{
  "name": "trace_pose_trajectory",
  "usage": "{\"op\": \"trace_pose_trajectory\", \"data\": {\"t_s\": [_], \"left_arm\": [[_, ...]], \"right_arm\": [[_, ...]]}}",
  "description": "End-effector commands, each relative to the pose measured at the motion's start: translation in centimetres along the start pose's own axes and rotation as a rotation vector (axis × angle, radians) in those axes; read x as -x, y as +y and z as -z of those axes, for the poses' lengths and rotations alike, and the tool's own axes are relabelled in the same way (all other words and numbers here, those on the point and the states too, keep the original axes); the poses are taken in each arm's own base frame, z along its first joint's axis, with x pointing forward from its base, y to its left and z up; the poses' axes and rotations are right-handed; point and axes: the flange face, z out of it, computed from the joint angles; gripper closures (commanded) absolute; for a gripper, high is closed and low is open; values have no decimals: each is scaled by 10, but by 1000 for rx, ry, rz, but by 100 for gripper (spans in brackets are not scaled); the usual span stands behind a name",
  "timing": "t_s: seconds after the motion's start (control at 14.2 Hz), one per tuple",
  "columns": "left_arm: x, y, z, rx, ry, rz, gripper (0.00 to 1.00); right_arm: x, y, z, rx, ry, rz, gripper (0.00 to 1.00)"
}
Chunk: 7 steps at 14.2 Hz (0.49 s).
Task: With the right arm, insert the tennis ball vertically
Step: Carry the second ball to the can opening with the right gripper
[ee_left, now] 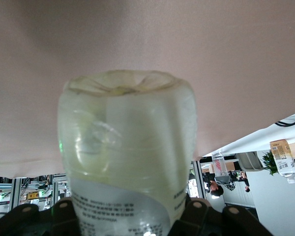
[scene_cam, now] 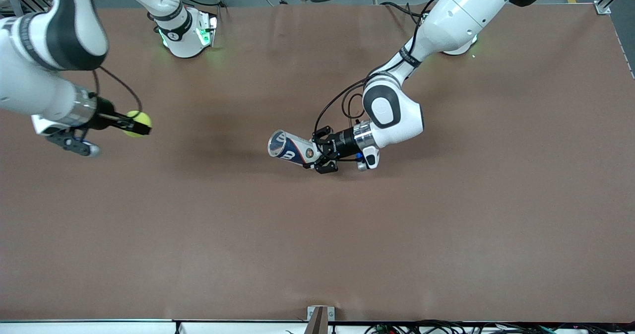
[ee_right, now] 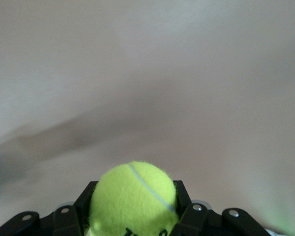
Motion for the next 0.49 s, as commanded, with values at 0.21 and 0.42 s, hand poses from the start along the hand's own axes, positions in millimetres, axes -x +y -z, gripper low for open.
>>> {"op": "trace_pose_trajectory", "data": {"t_s": [0.21, 0.42], "left_arm": [[4, 2, -3, 13, -23, -2, 37], [5, 2, -4, 14, -25, -1, 37]], "right_arm": [[60, -133, 1, -78, 55, -180, 100], [76, -177, -21, -117, 85, -245, 100]]}}
